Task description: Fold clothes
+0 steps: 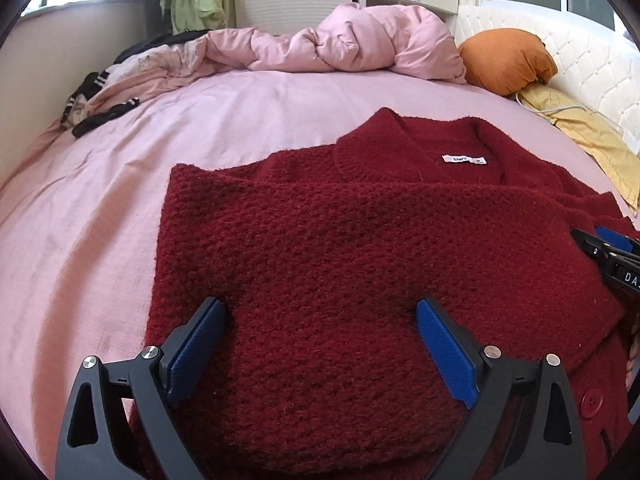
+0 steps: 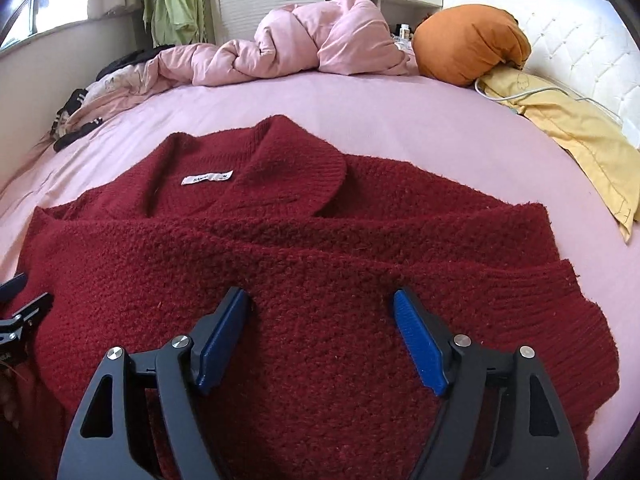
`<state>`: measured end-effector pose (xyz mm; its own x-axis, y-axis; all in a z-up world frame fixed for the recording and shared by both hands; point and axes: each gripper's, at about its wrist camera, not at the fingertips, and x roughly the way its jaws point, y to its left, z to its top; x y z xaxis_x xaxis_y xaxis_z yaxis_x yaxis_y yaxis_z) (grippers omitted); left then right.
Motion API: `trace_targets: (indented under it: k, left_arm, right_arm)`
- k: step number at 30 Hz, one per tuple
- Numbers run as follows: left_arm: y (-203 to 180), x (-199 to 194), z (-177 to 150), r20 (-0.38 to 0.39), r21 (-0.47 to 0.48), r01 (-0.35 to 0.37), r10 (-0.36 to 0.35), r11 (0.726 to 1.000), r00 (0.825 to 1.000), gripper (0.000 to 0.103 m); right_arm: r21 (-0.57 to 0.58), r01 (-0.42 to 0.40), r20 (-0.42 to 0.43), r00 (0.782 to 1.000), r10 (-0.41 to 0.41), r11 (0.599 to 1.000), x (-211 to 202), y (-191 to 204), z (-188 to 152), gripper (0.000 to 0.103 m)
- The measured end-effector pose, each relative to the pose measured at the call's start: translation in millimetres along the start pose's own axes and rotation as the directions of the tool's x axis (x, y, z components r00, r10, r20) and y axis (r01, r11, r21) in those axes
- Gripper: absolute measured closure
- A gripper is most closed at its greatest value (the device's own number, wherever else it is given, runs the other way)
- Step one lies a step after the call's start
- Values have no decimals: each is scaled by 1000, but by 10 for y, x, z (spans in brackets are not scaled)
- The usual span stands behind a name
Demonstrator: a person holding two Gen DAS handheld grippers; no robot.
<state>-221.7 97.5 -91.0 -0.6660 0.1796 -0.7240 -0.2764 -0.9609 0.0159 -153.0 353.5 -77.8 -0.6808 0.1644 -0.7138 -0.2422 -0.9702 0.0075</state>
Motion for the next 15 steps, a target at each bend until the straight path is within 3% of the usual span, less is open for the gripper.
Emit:
trace_targets:
  k: [2, 3, 5, 7, 9, 11, 13, 15]
  left_arm:
    - [-23, -130, -31, 60, 0, -29, 29, 1000, 998, 13]
    - [-8, -268, -36, 128, -14, -58, 59, 998, 990, 13]
    - [87, -369, -49, 179, -60, -46, 56, 997, 982, 7]
    - [283, -196, -65, 88, -157, -39, 54, 987, 995, 5]
    - [473, 12, -79, -20, -251, -44, 40, 967, 999, 4]
    - [392, -63, -71, 15, -218, -78, 83, 973, 996, 4]
    - [264, -163, -59, 69, -166, -110, 123, 980, 990, 5]
    - [125, -272, -55, 129, -101, -125, 137, 987, 982, 6]
  right_arm:
    - [-8, 29, 13, 999, -29, 1000, -37, 32, 3, 28]
    - [17, 43, 12, 999, -43, 999, -42, -15, -3, 28]
    - [68, 70, 10, 997, -70, 995, -52, -107, -16, 27]
    - [118, 96, 6, 995, -97, 988, -62, -200, -28, 19]
    - [168, 122, 0, 992, -124, 978, -72, -293, -40, 17]
    - [205, 120, 9, 992, -125, 971, -81, -359, -42, 17]
    - [141, 173, 40, 983, -181, 975, -146, -212, -35, 17]
    - [63, 180, 116, 976, -187, 982, -263, -28, -53, 17]
